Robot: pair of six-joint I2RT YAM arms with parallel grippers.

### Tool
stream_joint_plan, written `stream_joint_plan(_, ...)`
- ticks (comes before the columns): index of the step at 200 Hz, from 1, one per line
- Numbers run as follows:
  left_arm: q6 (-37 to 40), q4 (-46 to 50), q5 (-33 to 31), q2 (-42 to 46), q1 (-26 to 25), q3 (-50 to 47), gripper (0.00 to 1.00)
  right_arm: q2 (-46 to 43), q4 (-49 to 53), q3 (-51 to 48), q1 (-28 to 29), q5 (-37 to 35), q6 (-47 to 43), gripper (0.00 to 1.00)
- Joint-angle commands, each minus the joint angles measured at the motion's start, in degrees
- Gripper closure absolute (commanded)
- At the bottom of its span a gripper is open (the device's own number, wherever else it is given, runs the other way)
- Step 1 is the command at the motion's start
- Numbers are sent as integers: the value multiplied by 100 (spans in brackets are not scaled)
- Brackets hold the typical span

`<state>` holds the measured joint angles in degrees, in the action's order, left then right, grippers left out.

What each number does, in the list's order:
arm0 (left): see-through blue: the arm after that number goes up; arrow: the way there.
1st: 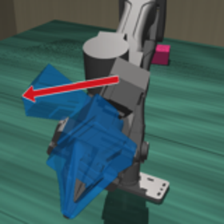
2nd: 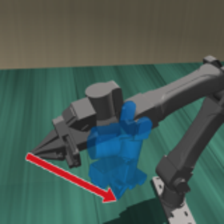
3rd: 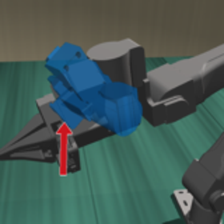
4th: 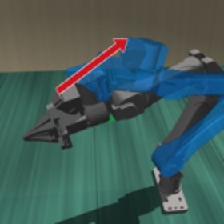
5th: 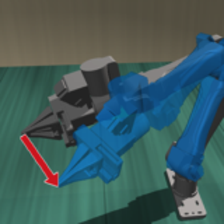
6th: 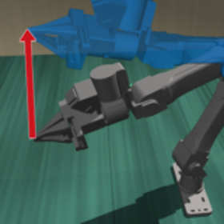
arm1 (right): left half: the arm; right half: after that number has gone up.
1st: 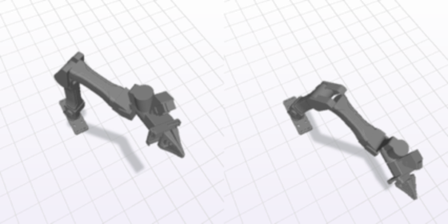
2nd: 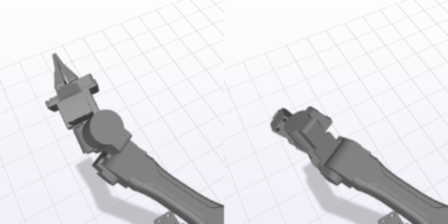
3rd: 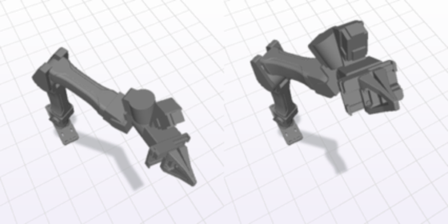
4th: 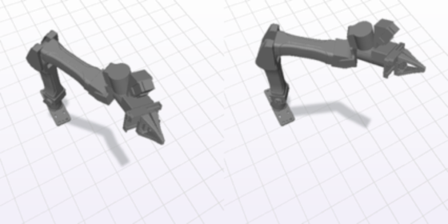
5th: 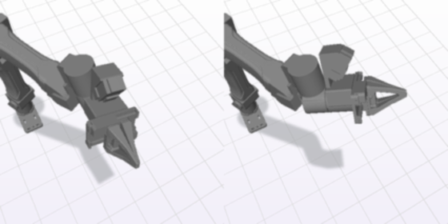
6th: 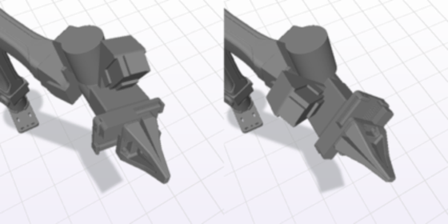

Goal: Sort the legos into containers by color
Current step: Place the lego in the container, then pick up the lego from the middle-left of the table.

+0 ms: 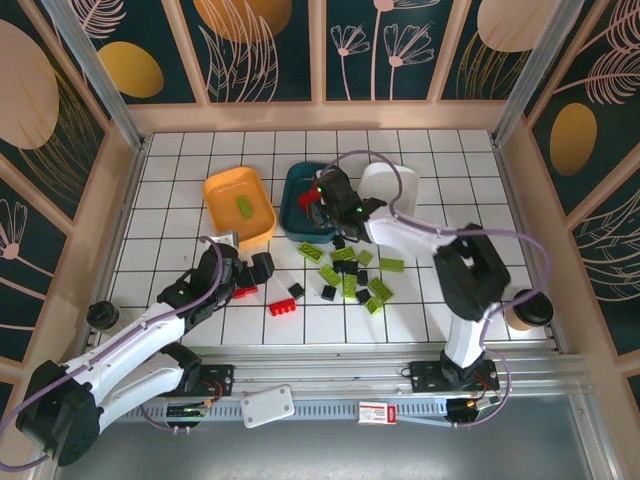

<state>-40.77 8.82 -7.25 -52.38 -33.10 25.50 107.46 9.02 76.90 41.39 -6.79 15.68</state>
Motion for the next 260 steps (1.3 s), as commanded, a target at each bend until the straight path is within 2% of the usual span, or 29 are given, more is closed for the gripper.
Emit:
stream_joint_plan(1,44,58,274,5,-9,117,2,640,174,671,-152,59,-310,70)
stream_joint_plan(9,48,67,354,-32,-4,147,3,823,214,863,-170,63,-341,64)
stream_joint_plan(26,88,59,536,-139,-14,213,6,1035,254,1128,-187,55,-370,38)
stream_joint_plan(44,131,113,627,-239,-112,283,10,846,134,1028,-179,147,-334,31)
stream_joint_plan(79,88,420,67,-615,-1076,495,10,-172,-407,-117,-157,309,-120,29)
stream_joint_plan(105,8,455,-93,-980,-1547,425,11,-985,-721,-1132,-141,369,83,29)
stream_joint_plan(148,10,252,-272,-1502,-2099,462,11,-2194,-921,-2370,-89,371,420,28)
stream_joint_plan(191,-106,405,-487,-1932,-2449,481,16,-3126,-829,-3015,-85,113,576,28)
stream_joint_plan(215,-191,419,-538,-2170,-2585,461,25,-3484,-788,-3229,-86,-3,634,27)
stream_joint_plan(260,-300,419,-678,-2541,-2807,545,48,-3756,-724,-3408,-97,-108,700,27)
